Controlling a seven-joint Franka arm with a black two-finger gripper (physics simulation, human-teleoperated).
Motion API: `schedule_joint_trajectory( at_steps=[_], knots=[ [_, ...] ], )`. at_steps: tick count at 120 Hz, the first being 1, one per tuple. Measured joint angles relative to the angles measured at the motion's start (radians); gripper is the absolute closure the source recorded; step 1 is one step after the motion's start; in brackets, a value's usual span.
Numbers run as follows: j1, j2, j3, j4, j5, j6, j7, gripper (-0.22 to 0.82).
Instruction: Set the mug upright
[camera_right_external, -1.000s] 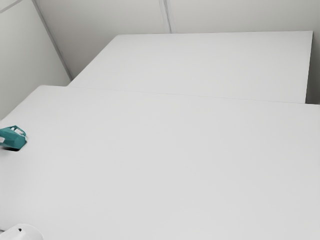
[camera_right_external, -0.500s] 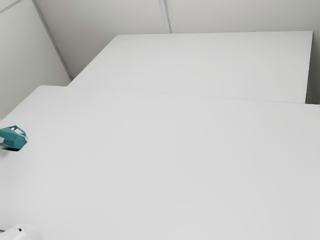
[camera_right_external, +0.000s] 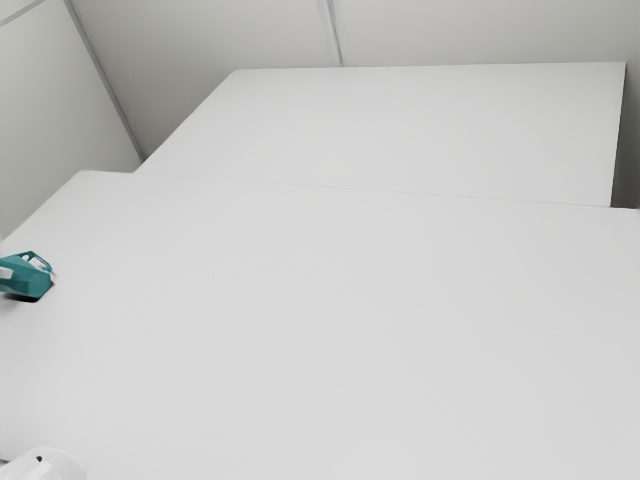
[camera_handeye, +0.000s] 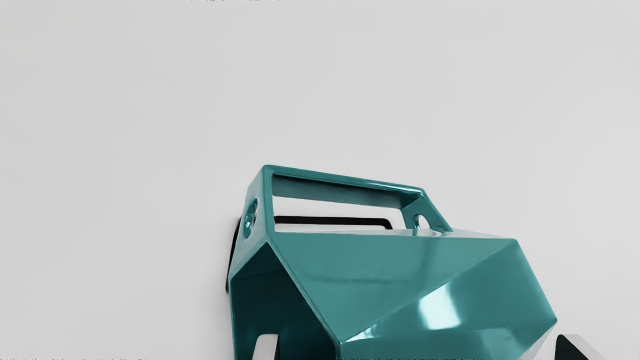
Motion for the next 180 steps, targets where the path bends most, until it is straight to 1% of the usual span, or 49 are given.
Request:
schedule_joint_trajectory(
  at_steps=[22,33,42,116,125,146,158,170,180],
  knots=[
    [0.002,0.009,0.017,-0.003,-0.059,-0.026,0.007,0.0],
    [0.003,0.015,0.042,-0.003,-0.094,-0.044,0.008,0.0],
    [0.003,0.017,0.05,-0.003,-0.113,-0.057,0.009,0.0],
    [0.029,0.026,0.051,0.006,-0.157,-0.15,0.013,0.01],
    [0.033,0.027,0.051,0.006,-0.159,-0.157,0.013,0.08],
    [0.035,0.027,0.051,0.006,-0.161,-0.166,0.014,0.32],
    [0.035,0.027,0.048,0.006,-0.162,-0.168,0.014,0.44],
    [0.035,0.028,0.045,0.006,-0.163,-0.17,0.015,0.54],
    [0.035,0.028,0.042,0.006,-0.163,-0.169,0.015,0.61]
  ],
)
